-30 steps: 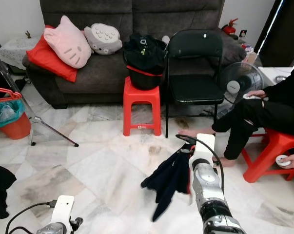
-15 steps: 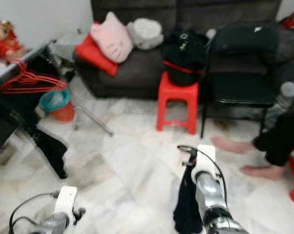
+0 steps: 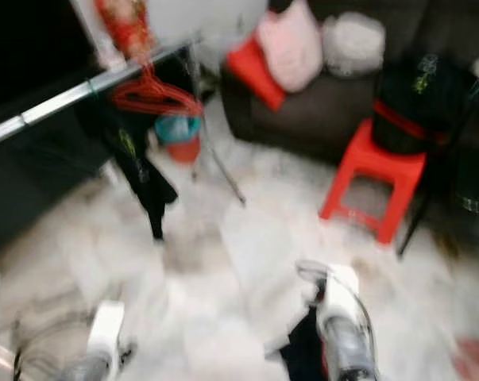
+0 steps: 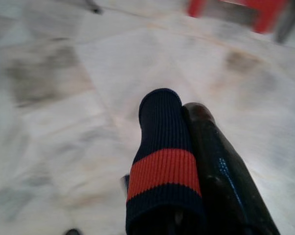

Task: Hang hanger

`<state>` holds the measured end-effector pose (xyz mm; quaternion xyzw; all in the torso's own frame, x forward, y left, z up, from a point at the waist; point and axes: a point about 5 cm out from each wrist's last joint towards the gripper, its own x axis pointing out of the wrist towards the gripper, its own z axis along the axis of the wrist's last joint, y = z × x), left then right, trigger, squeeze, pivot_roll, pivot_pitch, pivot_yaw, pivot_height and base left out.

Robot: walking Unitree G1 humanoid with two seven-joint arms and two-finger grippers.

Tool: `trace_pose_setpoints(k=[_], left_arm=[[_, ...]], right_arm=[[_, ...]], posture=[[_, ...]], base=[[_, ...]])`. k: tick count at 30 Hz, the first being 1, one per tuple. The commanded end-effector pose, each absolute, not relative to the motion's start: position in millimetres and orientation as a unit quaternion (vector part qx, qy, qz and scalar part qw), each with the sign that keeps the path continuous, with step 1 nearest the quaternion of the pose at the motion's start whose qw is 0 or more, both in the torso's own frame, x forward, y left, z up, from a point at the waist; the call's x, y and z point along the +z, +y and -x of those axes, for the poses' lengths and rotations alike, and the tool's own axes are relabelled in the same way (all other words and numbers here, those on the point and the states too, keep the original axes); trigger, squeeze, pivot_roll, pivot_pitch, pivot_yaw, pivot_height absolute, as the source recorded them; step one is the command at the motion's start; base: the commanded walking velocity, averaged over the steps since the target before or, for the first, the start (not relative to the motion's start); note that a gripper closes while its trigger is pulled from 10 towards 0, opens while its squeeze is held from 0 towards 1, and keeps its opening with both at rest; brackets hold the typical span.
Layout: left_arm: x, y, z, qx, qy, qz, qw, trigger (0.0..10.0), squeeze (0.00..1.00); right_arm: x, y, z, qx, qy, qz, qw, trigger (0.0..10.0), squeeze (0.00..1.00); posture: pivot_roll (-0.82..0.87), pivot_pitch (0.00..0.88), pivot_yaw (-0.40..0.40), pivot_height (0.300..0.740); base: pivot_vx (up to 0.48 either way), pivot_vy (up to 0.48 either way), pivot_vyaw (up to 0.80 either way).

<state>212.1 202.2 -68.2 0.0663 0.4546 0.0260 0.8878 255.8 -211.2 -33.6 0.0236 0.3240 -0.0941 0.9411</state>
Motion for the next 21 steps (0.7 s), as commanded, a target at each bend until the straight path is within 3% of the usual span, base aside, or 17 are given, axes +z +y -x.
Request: trace_pose_setpoints(k=[1,12,21], left_arm=[[-66,198,-218,0.034,0.450,-0.054,0.891,10.0,0.00],[-67,182,-219,0.042,0.441,-0.026,0.896,10.0,0.00],[-69,184,-216,0.039,0.451,-0.032,0.891,10.0,0.00]], right_arm=[[-33,-223,-254,-0.101,0.332,-0.020,0.938,10.0,0.00],[-36,-237,-246,-0.091,0.363,-0.002,0.927,10.0,0.00],[-40,-230,-243,-0.093,0.365,-0.011,0.926,10.0,0.00]], posture=[[-0.08,0.000,0.037,0.740],[-0.04,0.000,-0.082,0.740],[-0.05,0.000,-0.074,0.740]], base=[[0.000,0.000,0.00],[0.000,0.000,0.41],[0.000,0.000,0.53]])
